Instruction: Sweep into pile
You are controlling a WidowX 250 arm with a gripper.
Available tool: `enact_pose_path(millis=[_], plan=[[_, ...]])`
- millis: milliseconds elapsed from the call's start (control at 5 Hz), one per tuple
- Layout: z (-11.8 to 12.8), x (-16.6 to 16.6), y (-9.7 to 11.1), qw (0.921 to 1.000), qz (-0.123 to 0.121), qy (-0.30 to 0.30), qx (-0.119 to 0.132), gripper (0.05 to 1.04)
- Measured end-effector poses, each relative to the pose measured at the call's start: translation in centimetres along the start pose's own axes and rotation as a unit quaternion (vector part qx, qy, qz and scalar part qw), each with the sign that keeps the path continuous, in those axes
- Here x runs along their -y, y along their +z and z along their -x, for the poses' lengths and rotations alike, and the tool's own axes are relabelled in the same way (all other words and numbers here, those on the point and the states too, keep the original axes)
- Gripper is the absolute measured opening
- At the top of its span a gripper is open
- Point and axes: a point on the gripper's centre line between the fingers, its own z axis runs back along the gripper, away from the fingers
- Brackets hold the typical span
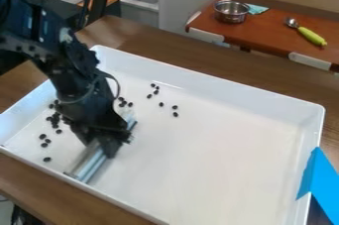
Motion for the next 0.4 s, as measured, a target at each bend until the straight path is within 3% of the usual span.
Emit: enact_pose_path(millis=[400], plan=[[-1.2,-4.2,-0.1,0.9990,-0.043,-0.013,-0.003,0.392]])
